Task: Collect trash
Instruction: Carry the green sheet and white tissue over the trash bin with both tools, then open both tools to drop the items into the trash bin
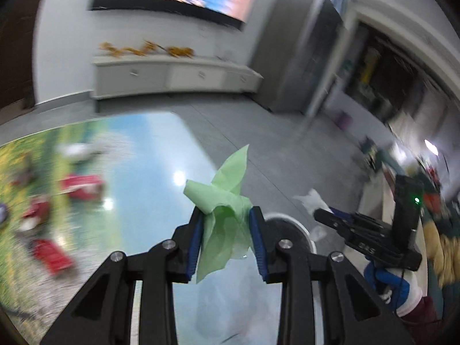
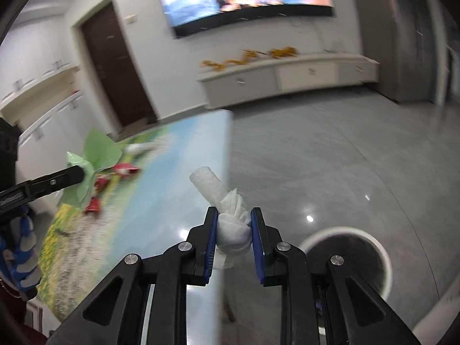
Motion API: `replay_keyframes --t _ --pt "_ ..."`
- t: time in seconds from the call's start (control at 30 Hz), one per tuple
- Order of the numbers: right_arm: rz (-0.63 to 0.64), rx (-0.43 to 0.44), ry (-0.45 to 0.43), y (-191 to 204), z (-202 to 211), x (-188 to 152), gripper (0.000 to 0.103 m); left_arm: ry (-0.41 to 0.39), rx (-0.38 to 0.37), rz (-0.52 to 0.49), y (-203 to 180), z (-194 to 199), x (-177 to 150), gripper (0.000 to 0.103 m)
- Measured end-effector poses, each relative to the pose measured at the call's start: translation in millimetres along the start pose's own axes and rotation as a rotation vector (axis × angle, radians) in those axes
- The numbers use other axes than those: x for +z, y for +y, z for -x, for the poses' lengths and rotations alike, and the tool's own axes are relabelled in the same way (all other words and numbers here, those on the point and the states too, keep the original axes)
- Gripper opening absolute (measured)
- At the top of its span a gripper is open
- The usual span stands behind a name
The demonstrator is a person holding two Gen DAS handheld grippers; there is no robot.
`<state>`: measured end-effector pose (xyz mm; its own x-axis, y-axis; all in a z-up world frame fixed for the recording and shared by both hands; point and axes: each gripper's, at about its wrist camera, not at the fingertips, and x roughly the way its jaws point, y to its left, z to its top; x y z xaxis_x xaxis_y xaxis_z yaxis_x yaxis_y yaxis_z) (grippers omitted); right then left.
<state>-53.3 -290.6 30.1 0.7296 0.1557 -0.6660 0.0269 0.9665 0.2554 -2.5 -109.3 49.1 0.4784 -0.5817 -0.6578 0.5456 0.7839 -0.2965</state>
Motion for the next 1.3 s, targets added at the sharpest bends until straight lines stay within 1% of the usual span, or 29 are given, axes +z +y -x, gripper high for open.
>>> replay_keyframes --t 0.07,0.2,0.3,0.5,0.63,0.7,0.73,0.83,0.87,0.9,0.93,1.13,1.3 --pt "-0.040 -0.042 0.018 -23.5 -2.0 -7.8 0.023 0.063 -0.027 -0.039 -24.4 -30.5 2.7 0.030" --pt "-0.121 -0.098 0.069 -67.1 -13.2 -27.4 0.023 0.184 -0.052 -0.092 -64.3 -88.3 0.0 0.031" --pt "-0.179 -0.123 0.109 -93.9 -26.2 -43.0 0.023 0.290 -0.072 -0.102 -90.5 -135.4 -6.3 0.031" --pt "-0.277 -0.152 0.181 -140.7 -49.0 -69.2 0.025 0.448 -0.065 -0.092 -121.1 -207.3 -13.4 0.033" --pt "-0.316 -0.157 0.225 -162.9 -64.4 -81.4 0.026 0.522 -0.061 -0.085 -132.7 -240.8 -20.8 0.033" --pt "-0.335 -0.156 0.245 -171.5 -71.6 -85.8 0.026 0.556 -0.057 -0.085 -138.0 -255.0 -24.2 0.036" --pt "-0.341 -0.156 0.252 -175.0 -74.0 -87.0 0.026 0.570 -0.060 -0.085 -138.7 -260.0 -26.4 0.039" --pt "-0.355 -0.155 0.268 -185.9 -80.0 -91.6 0.034 0.594 -0.066 -0.088 -144.2 -272.8 -28.2 0.045" --pt "-0.360 -0.157 0.271 -188.3 -81.0 -92.0 0.038 0.600 -0.070 -0.087 -144.6 -275.1 -29.3 0.050" --pt "-0.362 -0.160 0.273 -190.0 -81.7 -93.0 0.042 0.608 -0.074 -0.083 -145.9 -278.7 -30.0 0.053" --pt "-0.364 -0.162 0.273 -191.9 -82.2 -93.7 0.043 0.611 -0.076 -0.081 -144.7 -279.6 -29.5 0.057" --pt "-0.372 -0.179 0.277 -197.2 -82.3 -93.5 0.050 0.614 -0.087 -0.074 -143.4 -278.2 -27.6 0.058" --pt "-0.364 -0.199 0.264 -194.1 -73.2 -90.0 0.053 0.576 -0.110 -0.042 -139.9 -267.3 -24.5 0.058"
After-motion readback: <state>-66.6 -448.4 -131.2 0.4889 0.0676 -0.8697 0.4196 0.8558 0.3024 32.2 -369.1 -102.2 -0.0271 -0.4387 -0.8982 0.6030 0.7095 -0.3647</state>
